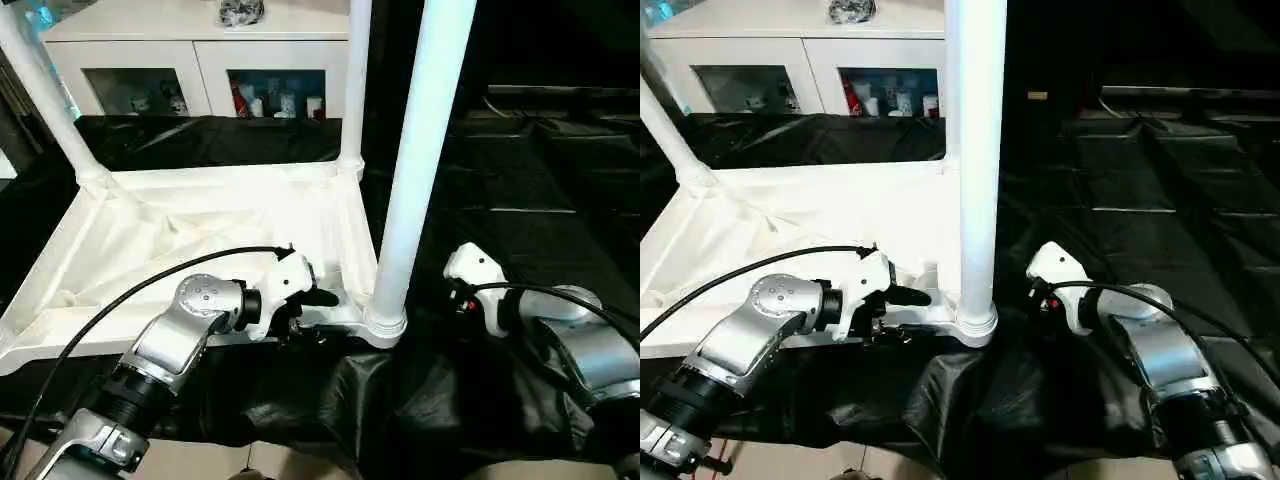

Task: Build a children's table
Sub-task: Rotate leg to tighten

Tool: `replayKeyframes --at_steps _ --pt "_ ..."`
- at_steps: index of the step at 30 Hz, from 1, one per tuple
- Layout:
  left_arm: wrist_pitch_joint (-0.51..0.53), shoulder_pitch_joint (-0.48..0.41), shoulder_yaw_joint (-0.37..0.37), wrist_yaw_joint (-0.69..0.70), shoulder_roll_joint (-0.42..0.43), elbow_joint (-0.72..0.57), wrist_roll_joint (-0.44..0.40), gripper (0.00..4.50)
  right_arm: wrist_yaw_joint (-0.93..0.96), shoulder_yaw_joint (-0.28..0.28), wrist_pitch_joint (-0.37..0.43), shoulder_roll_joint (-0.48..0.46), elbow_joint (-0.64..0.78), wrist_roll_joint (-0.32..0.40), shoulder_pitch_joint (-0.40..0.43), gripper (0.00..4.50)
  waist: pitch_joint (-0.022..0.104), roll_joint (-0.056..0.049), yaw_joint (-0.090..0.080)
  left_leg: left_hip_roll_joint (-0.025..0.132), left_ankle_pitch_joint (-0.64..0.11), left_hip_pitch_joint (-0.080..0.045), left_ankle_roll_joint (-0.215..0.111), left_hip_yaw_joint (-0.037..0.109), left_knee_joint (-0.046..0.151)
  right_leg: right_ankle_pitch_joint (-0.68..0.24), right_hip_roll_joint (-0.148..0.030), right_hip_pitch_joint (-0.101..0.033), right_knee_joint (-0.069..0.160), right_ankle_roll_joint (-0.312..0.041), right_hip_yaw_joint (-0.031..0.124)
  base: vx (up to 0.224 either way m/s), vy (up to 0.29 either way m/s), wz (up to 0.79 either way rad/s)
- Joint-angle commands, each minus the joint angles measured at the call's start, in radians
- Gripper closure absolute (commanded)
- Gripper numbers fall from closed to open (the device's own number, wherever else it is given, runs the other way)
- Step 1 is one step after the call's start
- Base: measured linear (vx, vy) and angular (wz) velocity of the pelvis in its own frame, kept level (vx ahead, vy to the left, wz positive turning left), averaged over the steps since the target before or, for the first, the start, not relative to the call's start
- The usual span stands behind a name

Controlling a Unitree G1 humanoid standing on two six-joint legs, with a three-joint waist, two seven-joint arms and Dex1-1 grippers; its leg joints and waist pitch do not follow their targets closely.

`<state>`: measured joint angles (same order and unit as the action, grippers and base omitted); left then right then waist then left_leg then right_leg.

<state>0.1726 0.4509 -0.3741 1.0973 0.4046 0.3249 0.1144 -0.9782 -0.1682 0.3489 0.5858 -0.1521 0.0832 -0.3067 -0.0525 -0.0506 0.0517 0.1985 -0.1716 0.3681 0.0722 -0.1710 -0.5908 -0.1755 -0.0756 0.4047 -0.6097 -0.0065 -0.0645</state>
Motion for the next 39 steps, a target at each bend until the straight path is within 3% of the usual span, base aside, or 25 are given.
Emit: replayKeyframes --at_steps 1,24,32,34,36,39 --pt "-0.037 0.022 -0.023 0.032 0.009 0.035 -0.024 2.30 -0.021 -0.003 0.035 0.010 0.056 0.025 0.006 0.93 0.063 0.012 0.003 0.019 -0.272 -0.005 -0.048 0.005 0.065 -0.327 -0.049 -0.052 0.090 -0.168 0.038 0.000 0.000 0.00" --pt "-0.111 0.068 -0.029 0.096 0.007 0.141 -0.058 4.38 -0.048 -0.011 0.088 0.051 0.111 0.031 0.028 0.93 0.063 0.014 0.006 0.021 -0.270 -0.006 -0.043 0.004 0.064 -0.347 -0.054 -0.052 0.091 -0.175 0.039 0.000 0.000 0.00" --pt "-0.118 0.057 -0.035 0.093 0.013 0.149 -0.078 4.45 -0.053 -0.012 0.090 0.051 0.108 0.040 0.028 0.93 0.064 0.017 0.006 0.021 -0.253 -0.005 -0.050 0.004 0.062 -0.322 -0.054 -0.053 0.088 -0.184 0.039 0.000 0.000 0.00" --pt "-0.115 0.048 -0.031 0.082 0.017 0.145 -0.082 4.50 -0.060 -0.009 0.101 0.051 0.109 0.051 0.027 0.56 0.064 0.018 0.007 0.021 -0.254 -0.004 -0.050 0.004 0.062 -0.328 -0.054 -0.054 0.088 -0.182 0.039 0.000 0.000 0.00" --pt "-0.105 0.037 -0.020 0.070 0.021 0.135 -0.081 4.50 -0.066 -0.001 0.111 0.049 0.111 0.064 0.027 0.53 0.063 0.017 0.007 0.021 -0.255 -0.004 -0.050 0.004 0.062 -0.340 -0.055 -0.053 0.089 -0.179 0.039 0.000 0.000 0.00" --pt "-0.062 0.016 0.005 0.035 0.030 0.104 -0.076 4.50 -0.086 0.012 0.134 0.043 0.118 0.098 0.024 0.27 0.063 0.025 0.006 0.022 -0.257 -0.004 -0.051 0.004 0.063 -0.359 -0.056 -0.054 0.089 -0.173 0.038 0.000 0.000 0.00"
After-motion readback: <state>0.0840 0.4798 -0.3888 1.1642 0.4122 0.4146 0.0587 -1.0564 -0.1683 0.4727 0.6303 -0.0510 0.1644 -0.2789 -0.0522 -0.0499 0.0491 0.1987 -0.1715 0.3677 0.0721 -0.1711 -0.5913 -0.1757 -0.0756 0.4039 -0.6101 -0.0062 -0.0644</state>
